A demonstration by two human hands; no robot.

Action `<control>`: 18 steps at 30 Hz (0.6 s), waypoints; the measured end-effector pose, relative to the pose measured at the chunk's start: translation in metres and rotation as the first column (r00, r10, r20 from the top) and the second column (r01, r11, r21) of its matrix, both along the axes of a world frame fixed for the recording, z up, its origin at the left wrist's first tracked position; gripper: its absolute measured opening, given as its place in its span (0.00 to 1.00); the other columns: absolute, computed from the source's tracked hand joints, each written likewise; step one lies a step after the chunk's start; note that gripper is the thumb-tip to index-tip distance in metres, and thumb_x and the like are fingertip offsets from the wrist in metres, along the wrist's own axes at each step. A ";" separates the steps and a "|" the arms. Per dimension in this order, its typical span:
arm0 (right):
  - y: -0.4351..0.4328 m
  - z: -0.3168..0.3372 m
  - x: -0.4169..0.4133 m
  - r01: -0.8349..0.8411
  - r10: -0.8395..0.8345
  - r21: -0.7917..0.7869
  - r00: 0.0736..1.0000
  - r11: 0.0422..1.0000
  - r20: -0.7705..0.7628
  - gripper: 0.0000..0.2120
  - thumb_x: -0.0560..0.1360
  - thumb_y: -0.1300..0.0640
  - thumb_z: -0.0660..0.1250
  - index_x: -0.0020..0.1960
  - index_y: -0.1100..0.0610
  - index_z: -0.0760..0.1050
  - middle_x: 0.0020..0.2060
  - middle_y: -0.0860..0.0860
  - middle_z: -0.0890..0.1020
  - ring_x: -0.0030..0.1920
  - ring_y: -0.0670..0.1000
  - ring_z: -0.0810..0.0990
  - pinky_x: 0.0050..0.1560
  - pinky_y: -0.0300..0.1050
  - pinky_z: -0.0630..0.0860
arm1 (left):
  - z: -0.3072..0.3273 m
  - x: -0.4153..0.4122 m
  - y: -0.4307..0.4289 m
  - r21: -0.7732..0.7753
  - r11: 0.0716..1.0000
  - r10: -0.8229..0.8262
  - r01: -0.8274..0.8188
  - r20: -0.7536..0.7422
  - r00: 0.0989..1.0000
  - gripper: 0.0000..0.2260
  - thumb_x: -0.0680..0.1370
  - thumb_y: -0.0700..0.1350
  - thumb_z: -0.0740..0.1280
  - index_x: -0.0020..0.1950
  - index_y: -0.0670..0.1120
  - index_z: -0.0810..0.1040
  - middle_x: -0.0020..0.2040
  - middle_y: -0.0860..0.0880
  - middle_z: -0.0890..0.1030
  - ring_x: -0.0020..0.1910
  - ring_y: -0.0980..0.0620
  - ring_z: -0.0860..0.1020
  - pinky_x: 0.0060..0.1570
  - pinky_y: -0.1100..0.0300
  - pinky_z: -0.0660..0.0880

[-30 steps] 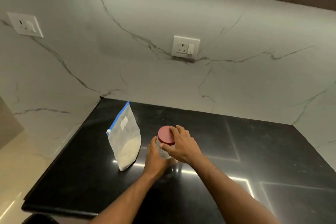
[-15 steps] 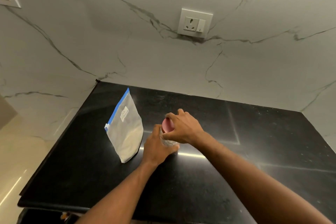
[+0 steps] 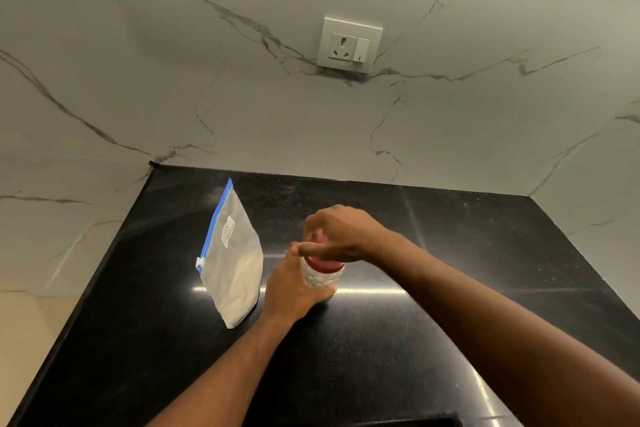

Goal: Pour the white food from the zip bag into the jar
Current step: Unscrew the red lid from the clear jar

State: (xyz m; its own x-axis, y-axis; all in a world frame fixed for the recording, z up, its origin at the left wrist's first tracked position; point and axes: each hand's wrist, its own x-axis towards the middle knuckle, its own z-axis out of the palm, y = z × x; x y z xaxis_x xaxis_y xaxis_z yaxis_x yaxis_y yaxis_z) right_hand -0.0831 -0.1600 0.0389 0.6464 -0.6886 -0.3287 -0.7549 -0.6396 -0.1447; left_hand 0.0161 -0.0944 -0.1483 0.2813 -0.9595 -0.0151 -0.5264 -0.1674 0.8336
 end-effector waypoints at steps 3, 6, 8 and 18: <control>0.009 -0.025 0.006 -0.022 -0.067 -0.316 0.961 0.949 -0.268 0.38 0.76 0.23 0.53 0.58 0.57 0.75 0.42 0.53 0.80 0.40 0.52 0.80 0.40 0.45 0.77 | 0.004 0.002 -0.003 0.045 0.999 -0.025 0.018 0.154 0.988 0.41 0.59 0.78 0.69 0.65 0.60 0.63 0.48 0.64 0.71 0.45 0.63 0.72 0.44 0.75 0.62; 0.007 -0.026 0.011 -0.023 -0.029 -0.241 0.977 0.970 -0.212 0.27 0.78 0.33 0.64 0.59 0.56 0.79 0.43 0.51 0.82 0.40 0.50 0.80 0.40 0.43 0.78 | 0.004 0.003 -0.006 0.068 0.997 -0.046 0.039 0.108 0.993 0.41 0.59 0.74 0.75 0.65 0.61 0.64 0.51 0.62 0.75 0.49 0.62 0.76 0.49 0.73 0.67; 0.000 -0.017 0.011 -0.131 0.104 -0.089 0.962 0.987 -0.254 0.24 0.75 0.44 0.74 0.68 0.52 0.76 0.56 0.50 0.81 0.51 0.51 0.81 0.50 0.46 0.81 | 0.004 0.003 -0.007 0.042 0.998 -0.052 0.050 0.053 0.997 0.40 0.60 0.67 0.80 0.66 0.60 0.68 0.55 0.61 0.81 0.53 0.59 0.81 0.52 0.69 0.74; -0.014 -0.018 0.012 -0.124 0.041 -0.289 0.960 0.949 -0.276 0.34 0.76 0.26 0.61 0.60 0.55 0.78 0.46 0.53 0.84 0.42 0.54 0.83 0.40 0.45 0.80 | 0.011 0.003 -0.003 0.112 0.994 -0.027 0.013 0.122 0.992 0.47 0.59 0.75 0.75 0.72 0.60 0.64 0.59 0.60 0.76 0.58 0.59 0.77 0.59 0.64 0.68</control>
